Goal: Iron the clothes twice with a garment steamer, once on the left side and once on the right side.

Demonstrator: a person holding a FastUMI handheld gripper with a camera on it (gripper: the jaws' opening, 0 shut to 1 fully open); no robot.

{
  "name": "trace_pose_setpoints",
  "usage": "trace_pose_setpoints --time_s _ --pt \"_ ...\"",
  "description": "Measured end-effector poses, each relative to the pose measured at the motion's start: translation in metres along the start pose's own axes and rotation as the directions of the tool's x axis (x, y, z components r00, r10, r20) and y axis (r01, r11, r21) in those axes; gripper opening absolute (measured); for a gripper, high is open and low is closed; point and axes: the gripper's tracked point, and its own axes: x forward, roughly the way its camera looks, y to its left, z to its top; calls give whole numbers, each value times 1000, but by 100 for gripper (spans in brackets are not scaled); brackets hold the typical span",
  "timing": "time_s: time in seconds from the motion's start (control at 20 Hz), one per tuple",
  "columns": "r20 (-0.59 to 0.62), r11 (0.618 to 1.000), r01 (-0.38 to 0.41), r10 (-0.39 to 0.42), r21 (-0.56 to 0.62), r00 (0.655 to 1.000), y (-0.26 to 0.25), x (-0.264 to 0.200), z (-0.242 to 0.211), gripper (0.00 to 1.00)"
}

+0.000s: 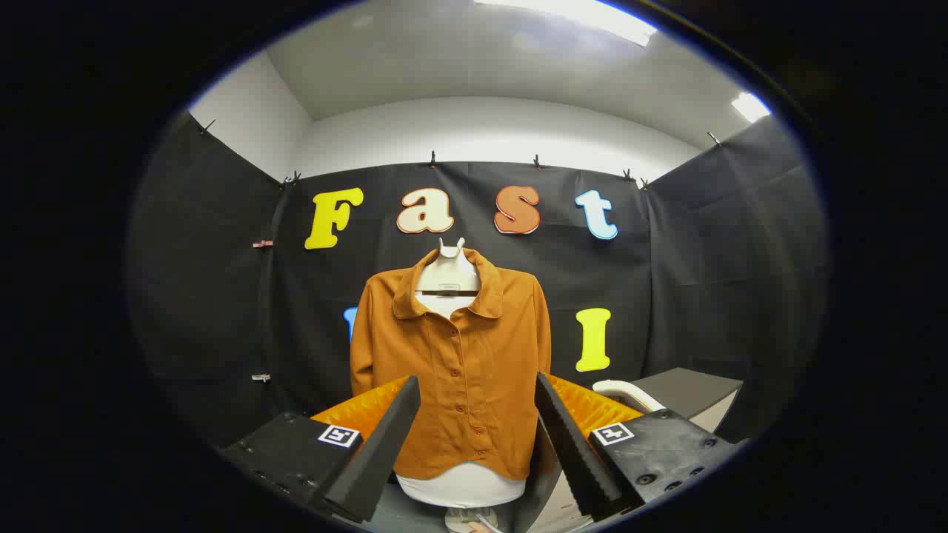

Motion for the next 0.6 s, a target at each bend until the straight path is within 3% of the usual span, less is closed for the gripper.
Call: trace_pose_setpoints --time_s 0.6 --pt "20 1000 -1 2 -17 1000 1 -1 4 98"
